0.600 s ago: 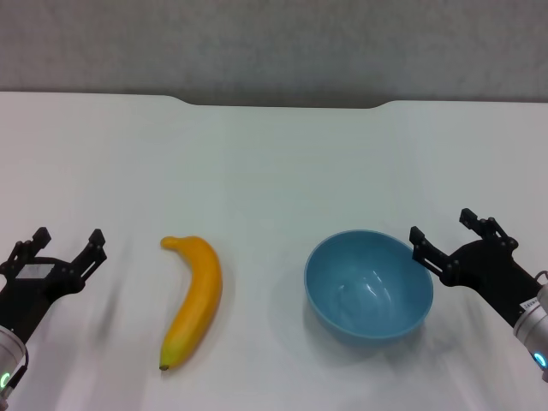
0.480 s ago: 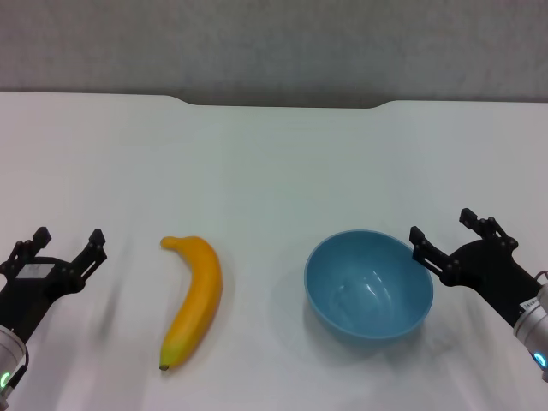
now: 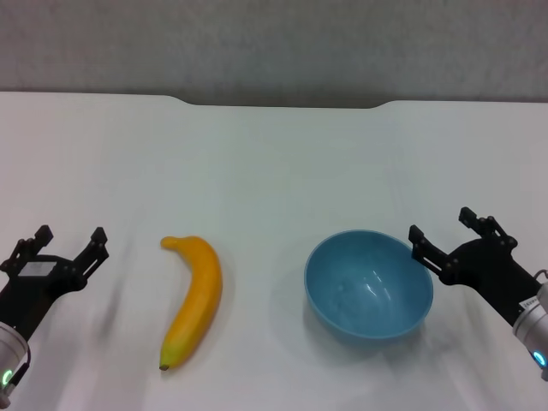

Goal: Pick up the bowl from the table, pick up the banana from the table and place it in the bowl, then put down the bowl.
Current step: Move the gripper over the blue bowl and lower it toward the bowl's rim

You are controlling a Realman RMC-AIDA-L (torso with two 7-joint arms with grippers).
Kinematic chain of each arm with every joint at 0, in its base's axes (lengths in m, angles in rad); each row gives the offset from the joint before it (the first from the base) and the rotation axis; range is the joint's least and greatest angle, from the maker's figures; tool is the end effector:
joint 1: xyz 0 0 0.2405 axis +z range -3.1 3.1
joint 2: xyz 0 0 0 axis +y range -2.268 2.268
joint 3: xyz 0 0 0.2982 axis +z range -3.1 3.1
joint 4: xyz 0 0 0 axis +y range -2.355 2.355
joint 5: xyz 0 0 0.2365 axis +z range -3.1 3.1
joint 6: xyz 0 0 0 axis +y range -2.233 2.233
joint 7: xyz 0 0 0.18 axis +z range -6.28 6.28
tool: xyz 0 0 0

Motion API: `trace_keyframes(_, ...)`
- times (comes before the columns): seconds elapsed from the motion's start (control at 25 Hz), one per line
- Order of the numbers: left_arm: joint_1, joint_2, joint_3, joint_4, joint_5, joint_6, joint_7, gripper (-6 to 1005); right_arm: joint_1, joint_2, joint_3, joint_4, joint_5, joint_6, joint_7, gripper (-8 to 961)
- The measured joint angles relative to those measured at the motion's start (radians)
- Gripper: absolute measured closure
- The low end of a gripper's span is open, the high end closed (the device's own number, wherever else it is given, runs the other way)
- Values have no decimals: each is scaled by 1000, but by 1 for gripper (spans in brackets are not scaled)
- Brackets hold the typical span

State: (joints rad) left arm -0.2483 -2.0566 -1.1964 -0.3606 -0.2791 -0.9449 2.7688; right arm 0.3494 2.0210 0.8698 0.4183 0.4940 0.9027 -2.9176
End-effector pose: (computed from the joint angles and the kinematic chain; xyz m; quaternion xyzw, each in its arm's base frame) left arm -0.4015 0.3588 -0.0734 -0.7185 -0.3271 -0.2888 0.5417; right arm 0.3507 0.3812 -0.1077 -0.7940 0.2449 0.2689 0.4871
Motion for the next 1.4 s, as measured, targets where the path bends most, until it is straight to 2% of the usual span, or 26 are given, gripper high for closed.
trace_keyframes(0.52, -17, 1, 46, -23, 1, -2, -39, 108, -4, -2, -5, 32, -3, 4, 0, 54)
trace_keyframes(0.72, 35, 17, 76, -157, 10, 1, -78, 107, -31, -11, -3, 119, -9, -41, 0, 57)
trace_keyframes(0.84, 100, 32, 64, -313, 27, 73, -105, 107, -62, -20, 14, 221, -26, -108, -5, 59)
trace_keyframes(0.92, 135, 46, 48, -425, 70, 189, -148, 107, -98, -24, 59, 319, -83, -198, -8, 61)
trace_keyframes(1.08, 180, 76, 10, -684, 251, 532, -305, 107, -188, -23, 176, 553, -256, -459, -5, 62)
trace_keyframes(1.24, 205, 80, 3, -888, 409, 822, -394, 107, -231, -20, 234, 783, -336, -766, -3, 61)
trace_keyframes(1.28, 213, 76, 10, -971, 438, 959, -389, 107, -231, -20, 245, 833, -341, -850, -3, 61)
trace_keyframes(1.32, 213, 76, 10, -971, 438, 959, -389, 107, -225, -20, 255, 870, -341, -936, -3, 61)
trace_keyframes(1.4, 218, 70, 14, -1056, 443, 1115, -350, 107, -200, -21, 279, 941, -342, -1123, -6, 61)
